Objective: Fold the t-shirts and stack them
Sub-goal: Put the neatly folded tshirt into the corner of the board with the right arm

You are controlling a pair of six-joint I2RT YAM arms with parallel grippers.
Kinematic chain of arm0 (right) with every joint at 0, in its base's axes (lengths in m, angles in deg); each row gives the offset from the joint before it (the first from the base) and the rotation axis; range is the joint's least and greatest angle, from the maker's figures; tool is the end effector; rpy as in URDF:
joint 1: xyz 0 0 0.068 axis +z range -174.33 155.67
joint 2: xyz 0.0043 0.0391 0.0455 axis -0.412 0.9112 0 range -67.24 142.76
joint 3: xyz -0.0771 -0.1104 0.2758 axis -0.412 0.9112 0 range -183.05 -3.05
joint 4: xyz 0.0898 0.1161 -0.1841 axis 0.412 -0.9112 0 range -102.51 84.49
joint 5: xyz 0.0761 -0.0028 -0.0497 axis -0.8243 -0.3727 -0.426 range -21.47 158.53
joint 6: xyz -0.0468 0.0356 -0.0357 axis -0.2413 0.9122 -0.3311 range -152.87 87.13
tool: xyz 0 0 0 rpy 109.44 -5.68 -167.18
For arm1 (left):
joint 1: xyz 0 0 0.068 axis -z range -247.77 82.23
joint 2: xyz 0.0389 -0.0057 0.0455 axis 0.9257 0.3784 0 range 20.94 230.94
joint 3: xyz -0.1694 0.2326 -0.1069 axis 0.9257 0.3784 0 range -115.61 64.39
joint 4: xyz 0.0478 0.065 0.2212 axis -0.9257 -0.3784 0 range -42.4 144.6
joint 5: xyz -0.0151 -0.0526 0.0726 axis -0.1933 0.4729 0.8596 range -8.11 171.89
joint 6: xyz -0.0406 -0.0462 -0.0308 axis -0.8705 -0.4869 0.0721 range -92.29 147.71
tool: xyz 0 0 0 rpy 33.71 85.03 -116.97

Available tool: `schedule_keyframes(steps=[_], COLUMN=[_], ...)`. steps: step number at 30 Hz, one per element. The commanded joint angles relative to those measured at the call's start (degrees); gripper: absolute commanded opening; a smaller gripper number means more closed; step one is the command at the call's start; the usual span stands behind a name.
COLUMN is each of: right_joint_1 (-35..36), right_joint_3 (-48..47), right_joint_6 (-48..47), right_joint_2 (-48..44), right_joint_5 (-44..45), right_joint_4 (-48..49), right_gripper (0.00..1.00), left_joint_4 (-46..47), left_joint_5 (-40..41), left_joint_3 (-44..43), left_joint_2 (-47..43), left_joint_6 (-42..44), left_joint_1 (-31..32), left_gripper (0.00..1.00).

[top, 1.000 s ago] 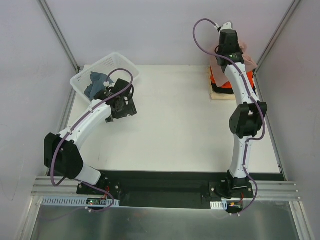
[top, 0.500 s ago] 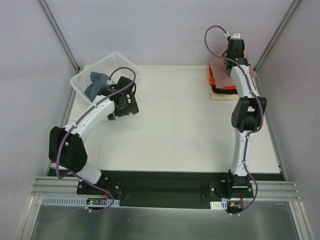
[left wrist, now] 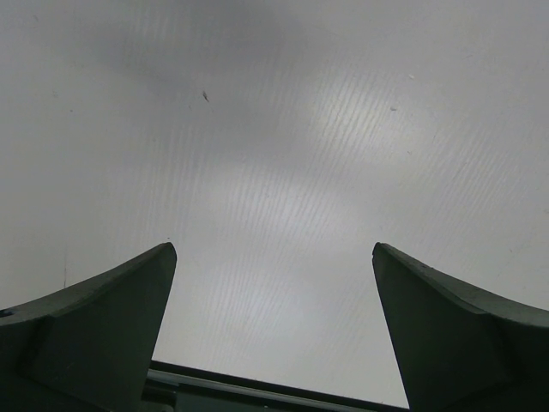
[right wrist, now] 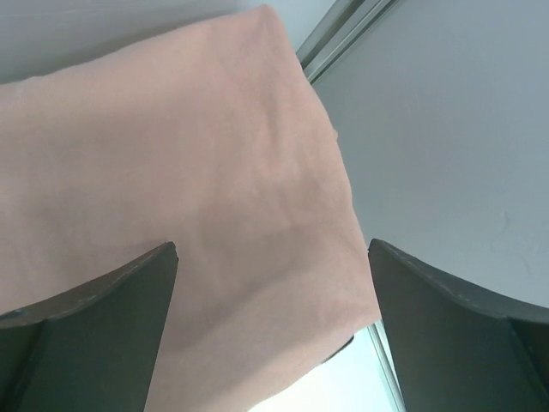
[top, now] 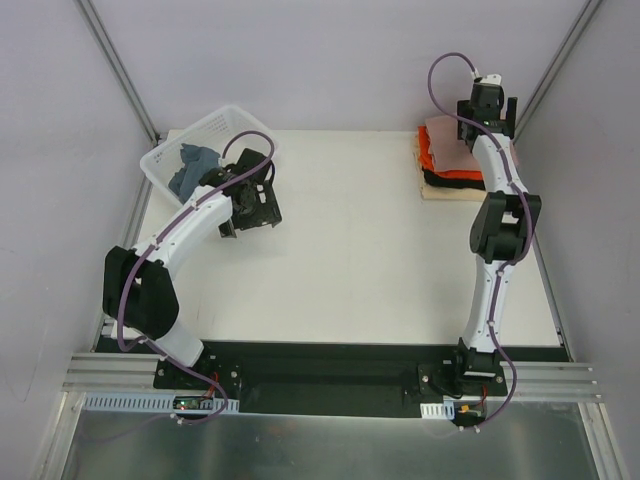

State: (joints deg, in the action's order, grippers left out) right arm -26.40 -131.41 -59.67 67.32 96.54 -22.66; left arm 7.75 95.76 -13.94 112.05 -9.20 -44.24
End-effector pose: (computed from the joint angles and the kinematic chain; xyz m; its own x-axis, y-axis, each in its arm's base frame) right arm 0.5638 -0.0466 0.3140 -0.5623 -0.3781 -0.7354 0.2344 0.7800 -0.5803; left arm 0.2945 -0.1137 0.3126 -0.7986 -0.2882 -0.5284 -0.2541 0.9573 -0.1381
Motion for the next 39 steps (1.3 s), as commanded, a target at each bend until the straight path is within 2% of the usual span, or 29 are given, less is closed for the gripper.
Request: schedule_keyframes(steps=[1,6,9,10,13,21,25,32,37,39], right_joint_1=[0.22,-0.13,-0.92,-1.53,-2.67,-7.51,-9.79,-10.94,-10.94,-10.86], right_joint_3=[1.79,4.34,5.04,5.13,4.08,-4.17,-3.92,-2.25,-0.5,3.79], right_joint_6=[1.58,2.46,5.62,6.58,11.24,25.2,29.88,29.8,29.09,29.01], right_joint_2=[-8.87,-12.04,-11.78,-11.52,-9.24,2.54,4.65,0.01,-8.77,-14.9], right_joint_5=[0.29,-3.82,-16.72,-23.72,-31.48,-40.65,-47.25,-52.44,-53.85,-54.2], right_joint_4=[2.73,-0.32,-4.1,-4.82,-6.41,-3.6,-1.14,-2.09,-4.91,-5.96], right_gripper=[0.96,0.97,0.96,0.96,0.96,0.96,0.96,0.96,0.96,0.96], left_joint_4=[-1.05,-1.05,-1.14,-1.14,-1.05,-0.44,0.35,1.67,1.94,1.94], left_joint_5=[-1.47,-1.74,-2.18,-2.27,-2.27,-1.48,-3.4,-4.55,-3.94,-3.06], left_joint_3=[-1.66,-0.95,-0.87,-0.87,-0.25,2.56,3.53,6.86,9.41,10.64], left_joint_2=[-0.76,-1.99,-2.43,-2.6,-3.92,-6.74,-6.91,-11.04,-16.73,-18.85], left_joint_6=[-0.01,-0.01,0.08,0.08,0.08,-0.36,-0.71,-1.33,-1.15,-0.8], left_joint_1=[-0.5,-0.5,-0.5,-0.5,-0.5,-0.5,-0.41,-0.24,-0.06,-0.15], left_gripper=[0.99,0.99,0.99,0.99,0.99,0.99,0.99,0.99,0.99,0.99])
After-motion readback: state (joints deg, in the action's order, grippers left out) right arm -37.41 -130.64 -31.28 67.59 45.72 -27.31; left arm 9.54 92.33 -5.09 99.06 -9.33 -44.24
